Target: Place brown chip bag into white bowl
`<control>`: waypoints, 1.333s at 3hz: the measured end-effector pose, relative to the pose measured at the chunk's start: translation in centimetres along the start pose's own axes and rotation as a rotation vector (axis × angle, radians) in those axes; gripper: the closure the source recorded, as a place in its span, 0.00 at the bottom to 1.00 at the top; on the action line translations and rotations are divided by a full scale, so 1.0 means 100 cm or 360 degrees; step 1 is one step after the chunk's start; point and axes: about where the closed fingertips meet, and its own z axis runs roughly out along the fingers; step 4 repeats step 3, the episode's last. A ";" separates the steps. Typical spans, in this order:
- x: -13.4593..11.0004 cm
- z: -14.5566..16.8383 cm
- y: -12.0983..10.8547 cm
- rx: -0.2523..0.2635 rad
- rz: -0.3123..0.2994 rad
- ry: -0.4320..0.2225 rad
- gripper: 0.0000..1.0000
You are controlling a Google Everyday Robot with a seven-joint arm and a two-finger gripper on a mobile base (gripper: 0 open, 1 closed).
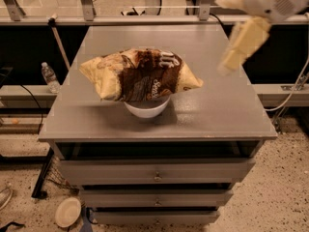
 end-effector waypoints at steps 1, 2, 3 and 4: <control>0.061 -0.023 0.000 0.0084 0.0237 -0.0061 0.00; 0.120 -0.035 0.000 0.0140 0.0461 -0.0111 0.00; 0.133 -0.036 0.002 0.0145 0.0509 -0.0119 0.00; 0.133 -0.036 0.002 0.0145 0.0509 -0.0119 0.00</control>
Offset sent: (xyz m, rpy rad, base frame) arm -0.0094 -0.2008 -0.0683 0.2851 0.1168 -0.4190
